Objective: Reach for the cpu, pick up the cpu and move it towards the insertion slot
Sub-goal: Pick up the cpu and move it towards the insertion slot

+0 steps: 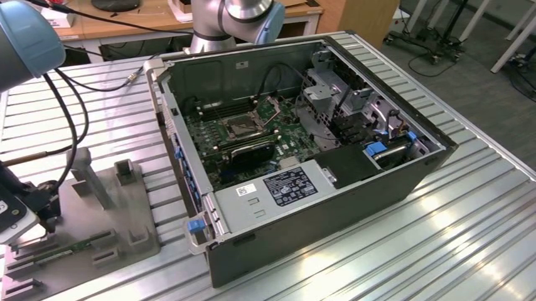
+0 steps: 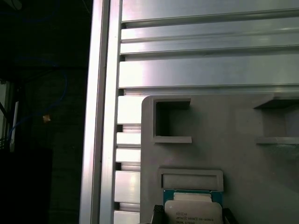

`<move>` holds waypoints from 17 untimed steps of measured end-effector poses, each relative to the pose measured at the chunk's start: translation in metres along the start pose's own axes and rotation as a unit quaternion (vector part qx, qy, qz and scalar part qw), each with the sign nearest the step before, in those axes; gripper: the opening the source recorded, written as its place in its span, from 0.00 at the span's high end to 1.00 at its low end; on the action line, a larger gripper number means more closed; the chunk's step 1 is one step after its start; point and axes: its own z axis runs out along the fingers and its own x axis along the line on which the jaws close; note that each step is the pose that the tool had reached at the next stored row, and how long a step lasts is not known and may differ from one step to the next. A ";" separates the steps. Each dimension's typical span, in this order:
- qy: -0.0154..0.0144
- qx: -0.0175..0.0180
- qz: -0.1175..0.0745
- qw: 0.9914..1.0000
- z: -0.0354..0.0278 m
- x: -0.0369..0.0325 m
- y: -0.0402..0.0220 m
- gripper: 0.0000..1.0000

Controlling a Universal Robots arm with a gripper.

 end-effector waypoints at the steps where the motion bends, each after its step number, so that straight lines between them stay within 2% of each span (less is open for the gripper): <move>1: 0.000 0.000 0.000 1.000 -0.0002 0.0000 0.0000 0.45; 17: 0.000 0.001 0.000 1.000 -0.0038 -0.0001 0.0002 0.45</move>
